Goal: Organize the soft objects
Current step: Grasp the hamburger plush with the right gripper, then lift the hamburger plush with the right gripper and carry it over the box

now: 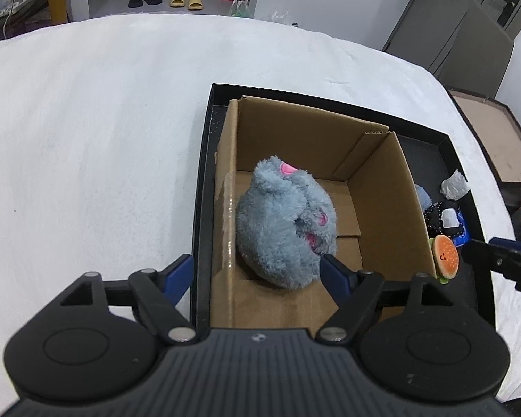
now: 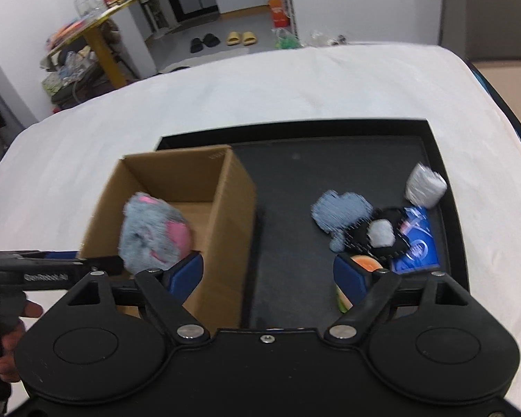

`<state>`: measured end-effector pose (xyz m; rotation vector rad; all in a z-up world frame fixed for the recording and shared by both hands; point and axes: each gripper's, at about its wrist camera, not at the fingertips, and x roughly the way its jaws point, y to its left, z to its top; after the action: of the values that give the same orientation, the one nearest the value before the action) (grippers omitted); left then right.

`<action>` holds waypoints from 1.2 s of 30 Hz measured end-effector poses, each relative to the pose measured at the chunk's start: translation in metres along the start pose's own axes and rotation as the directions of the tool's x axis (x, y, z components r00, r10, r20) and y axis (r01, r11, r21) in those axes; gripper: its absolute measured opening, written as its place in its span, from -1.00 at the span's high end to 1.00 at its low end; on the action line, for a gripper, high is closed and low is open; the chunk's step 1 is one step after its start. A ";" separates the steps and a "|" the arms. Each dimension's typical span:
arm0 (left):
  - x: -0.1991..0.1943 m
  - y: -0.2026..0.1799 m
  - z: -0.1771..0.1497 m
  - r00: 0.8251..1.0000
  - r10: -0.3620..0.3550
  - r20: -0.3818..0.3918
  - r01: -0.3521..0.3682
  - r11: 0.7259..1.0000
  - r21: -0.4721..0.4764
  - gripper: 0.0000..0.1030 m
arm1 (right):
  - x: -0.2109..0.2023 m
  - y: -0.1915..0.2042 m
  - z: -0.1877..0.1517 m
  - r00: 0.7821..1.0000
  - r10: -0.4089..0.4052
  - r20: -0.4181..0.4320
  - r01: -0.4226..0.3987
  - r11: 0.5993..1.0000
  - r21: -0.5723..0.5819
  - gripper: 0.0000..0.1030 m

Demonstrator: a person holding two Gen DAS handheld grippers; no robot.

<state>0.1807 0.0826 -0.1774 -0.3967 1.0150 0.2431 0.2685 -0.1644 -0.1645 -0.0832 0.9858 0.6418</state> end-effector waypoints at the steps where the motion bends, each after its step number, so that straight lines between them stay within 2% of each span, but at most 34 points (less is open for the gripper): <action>1: 0.001 -0.002 0.000 1.000 0.005 -0.001 -0.005 1.000 0.003 -0.53 | 0.001 -0.005 -0.002 1.000 -0.009 -0.002 0.009 1.000 0.008 -0.64; 5: 0.004 -0.011 0.001 0.999 0.041 -0.006 -0.041 0.999 0.022 -0.53 | 0.010 -0.019 -0.010 0.999 -0.051 -0.011 0.051 0.998 0.037 -0.75; 13: 0.016 -0.032 0.002 0.992 0.123 -0.018 -0.121 0.989 0.083 -0.53 | 0.031 -0.046 -0.024 0.994 -0.102 -0.051 0.105 0.992 0.065 -0.76; 23: 0.025 -0.046 0.002 0.984 0.178 -0.027 -0.173 0.976 0.131 -0.53 | 0.056 -0.062 -0.036 0.988 -0.127 -0.082 0.133 0.989 0.070 -0.76; 25: 0.027 -0.046 0.002 0.982 0.185 -0.031 -0.179 0.975 0.133 -0.53 | 0.060 -0.061 -0.038 0.985 -0.155 -0.072 0.159 0.986 0.053 -0.75; 28: 0.030 -0.047 0.002 0.981 0.192 -0.038 -0.185 0.973 0.134 -0.53 | 0.066 -0.062 -0.039 0.983 -0.165 -0.083 0.169 0.984 0.050 -0.53; 30: 0.032 -0.048 0.003 0.980 0.196 -0.045 -0.189 0.973 0.133 -0.53 | 0.069 -0.064 -0.040 0.983 -0.154 -0.102 0.160 0.986 0.055 -0.05; 32: 0.034 -0.049 0.003 0.979 0.200 -0.044 -0.192 0.972 0.136 -0.53 | 0.070 -0.066 -0.040 0.982 -0.145 -0.120 0.154 0.986 0.064 0.22; 36: 0.034 -0.049 0.003 0.978 0.202 -0.046 -0.194 0.971 0.136 -0.53 | 0.062 -0.068 -0.041 0.985 -0.130 -0.112 0.138 0.988 0.067 0.27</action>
<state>0.2187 0.0401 -0.1950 -0.1836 1.1241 0.3439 0.2981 -0.2050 -0.2517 -0.1179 1.0970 0.4799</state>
